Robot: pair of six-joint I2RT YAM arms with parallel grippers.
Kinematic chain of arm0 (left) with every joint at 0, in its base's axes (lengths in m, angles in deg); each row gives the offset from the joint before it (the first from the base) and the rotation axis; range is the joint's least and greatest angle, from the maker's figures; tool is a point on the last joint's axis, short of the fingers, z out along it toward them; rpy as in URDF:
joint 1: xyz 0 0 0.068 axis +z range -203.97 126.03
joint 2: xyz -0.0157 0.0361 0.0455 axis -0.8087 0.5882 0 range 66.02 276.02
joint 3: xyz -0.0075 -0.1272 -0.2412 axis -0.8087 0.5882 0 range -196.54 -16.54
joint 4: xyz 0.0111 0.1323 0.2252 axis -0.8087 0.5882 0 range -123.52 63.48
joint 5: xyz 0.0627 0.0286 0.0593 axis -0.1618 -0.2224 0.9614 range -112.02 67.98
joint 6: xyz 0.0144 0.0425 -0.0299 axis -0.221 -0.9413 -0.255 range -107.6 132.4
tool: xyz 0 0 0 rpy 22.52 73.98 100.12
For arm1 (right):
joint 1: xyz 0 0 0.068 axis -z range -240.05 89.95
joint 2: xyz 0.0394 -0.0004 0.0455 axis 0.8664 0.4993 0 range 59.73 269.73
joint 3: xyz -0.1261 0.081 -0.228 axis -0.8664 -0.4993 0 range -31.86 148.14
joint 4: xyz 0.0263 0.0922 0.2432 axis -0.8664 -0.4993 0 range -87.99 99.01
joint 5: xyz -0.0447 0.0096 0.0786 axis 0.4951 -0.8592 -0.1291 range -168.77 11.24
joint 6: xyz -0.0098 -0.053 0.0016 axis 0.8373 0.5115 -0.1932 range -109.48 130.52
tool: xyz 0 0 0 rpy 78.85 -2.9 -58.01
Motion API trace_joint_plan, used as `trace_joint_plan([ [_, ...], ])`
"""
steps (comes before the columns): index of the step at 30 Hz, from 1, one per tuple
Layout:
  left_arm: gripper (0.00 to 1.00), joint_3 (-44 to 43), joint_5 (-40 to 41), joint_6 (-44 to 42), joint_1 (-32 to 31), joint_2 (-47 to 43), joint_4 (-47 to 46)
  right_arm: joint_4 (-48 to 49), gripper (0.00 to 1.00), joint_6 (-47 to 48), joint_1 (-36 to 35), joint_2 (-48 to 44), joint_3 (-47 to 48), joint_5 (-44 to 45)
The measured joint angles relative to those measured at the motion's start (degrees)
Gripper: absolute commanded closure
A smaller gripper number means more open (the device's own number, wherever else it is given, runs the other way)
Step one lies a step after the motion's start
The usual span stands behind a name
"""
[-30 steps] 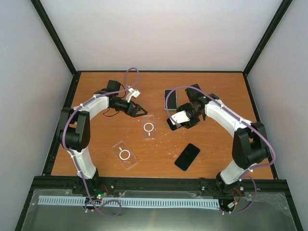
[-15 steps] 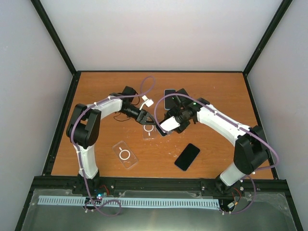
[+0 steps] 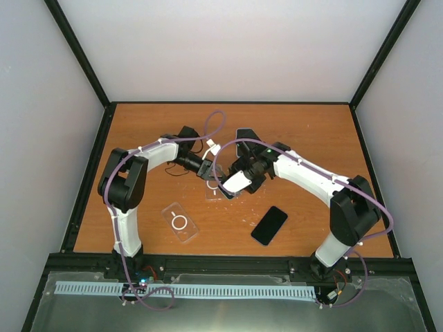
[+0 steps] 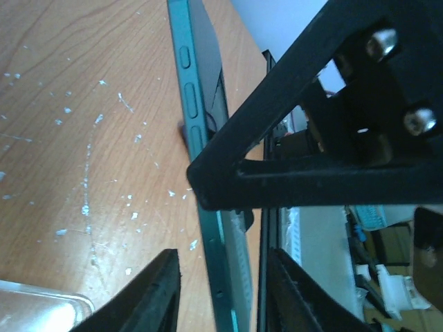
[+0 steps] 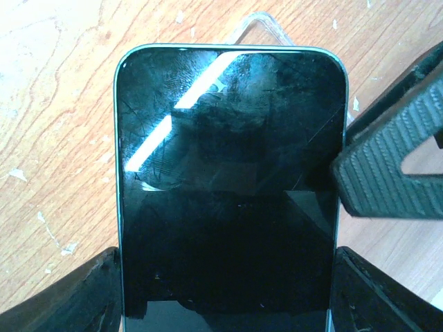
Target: Put the phone into the phone case
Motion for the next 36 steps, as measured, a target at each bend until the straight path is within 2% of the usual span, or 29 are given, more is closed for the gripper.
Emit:
trace_joint_plan([
  [2, 0.71, 0.0, -0.9, -0.5, 0.0, 0.0, 0.3, 0.0, 0.58, 0.2, -0.2, 0.4, 0.2, 0.1],
  [12, 0.73, 1.8, -1.7, -1.4, -0.9, 0.0, 0.6, 0.0, 0.59, 0.5, -1.6, 1.8, 2.5, 1.3],
  [18, 0.94, 2.9, -2.0, -0.9, -1.4, 0.0, 0.5, 0.4, 0.57, 0.5, -2.4, 1.9, 3.3, 1.7],
  [21, 0.99, 3.5, -2.7, 0.3, -1.0, 0.0, -0.1, 0.8, 0.47, 0.6, -2.8, 1.9, 3.7, 1.7],
  [25, 0.99, 5.4, -4.1, 1.8, -0.5, -0.3, -3.1, 0.5, 0.2, -0.1, -2.9, 1.9, 3.6, 2.0],
  [28, 0.99, 7.1, -4.7, 3.2, 0.4, -1.2, -5.0, 1.2, 0.1, -2.3, -3.0, 1.9, 3.5, 1.9],
  [31, 0.99, 8.7, -5.4, 4.5, 2.8, -2.5, -6.9, 2.3, 0.05, -5.8, -2.9, 1.9, 4.1, 1.0],
  [36, 0.99, 10.0, -5.8, 5.8, 8.3, -5.4, -9.7, 0.3, 0.05, -13.2, -2.9, 1.7, 10.0, -1.9],
])
